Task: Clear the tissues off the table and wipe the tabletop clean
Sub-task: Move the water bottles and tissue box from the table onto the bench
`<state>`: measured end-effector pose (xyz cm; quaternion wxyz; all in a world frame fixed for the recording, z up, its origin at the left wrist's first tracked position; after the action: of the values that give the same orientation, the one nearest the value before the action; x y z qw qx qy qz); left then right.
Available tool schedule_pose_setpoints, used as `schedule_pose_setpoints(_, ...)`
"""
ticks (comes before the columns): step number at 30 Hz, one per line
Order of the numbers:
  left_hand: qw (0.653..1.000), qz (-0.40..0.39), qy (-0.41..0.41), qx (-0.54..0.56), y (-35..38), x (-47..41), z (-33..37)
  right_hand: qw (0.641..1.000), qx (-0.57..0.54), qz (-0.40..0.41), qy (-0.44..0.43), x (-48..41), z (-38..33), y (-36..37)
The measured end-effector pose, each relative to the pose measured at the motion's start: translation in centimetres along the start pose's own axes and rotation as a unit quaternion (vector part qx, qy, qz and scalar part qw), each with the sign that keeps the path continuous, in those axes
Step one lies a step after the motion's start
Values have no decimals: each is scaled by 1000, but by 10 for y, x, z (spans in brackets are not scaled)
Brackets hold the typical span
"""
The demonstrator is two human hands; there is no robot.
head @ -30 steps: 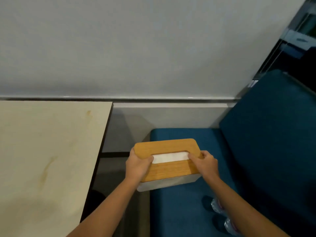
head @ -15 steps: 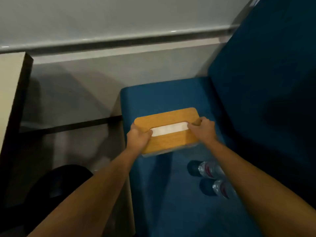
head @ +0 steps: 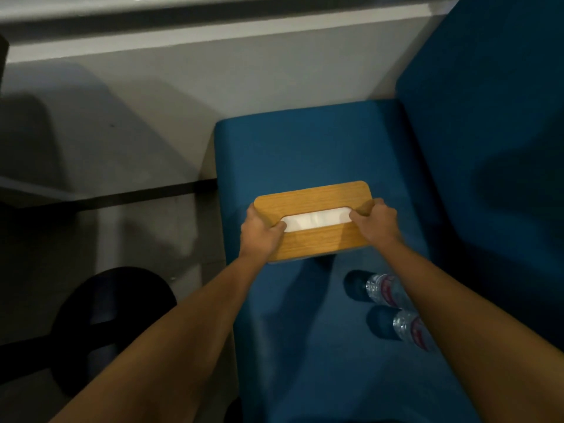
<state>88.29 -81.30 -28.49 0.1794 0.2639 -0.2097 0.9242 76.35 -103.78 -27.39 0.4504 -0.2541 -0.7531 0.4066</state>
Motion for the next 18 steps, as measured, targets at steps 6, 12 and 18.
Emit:
schedule_pose_setpoints(6, 1000, -11, 3, 9, -12, 14, 12, 999, 10, 25, -25, 23, -13, -13)
schedule_pose_setpoints(12, 998, 39, 52, 21, -63, 51, 34, 989, 69, 70, -112, 73, -63, -32)
schedule_pose_setpoints(18, 986, 107, 92, 93, -144, 117, 36, 978, 19, 45, -204, 149, -143, -21)
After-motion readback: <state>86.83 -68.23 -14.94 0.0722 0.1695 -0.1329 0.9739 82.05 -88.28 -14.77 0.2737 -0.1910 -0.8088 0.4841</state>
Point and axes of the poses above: each hand's wrist, its own x-axis away from the middle knuckle, its own y-axis out of the palm, z = x × y, the point moved 8 cm from there along -x, towards the middle knuckle, and after that the axes turned 14 degrees about x, right-handed, at the moved point
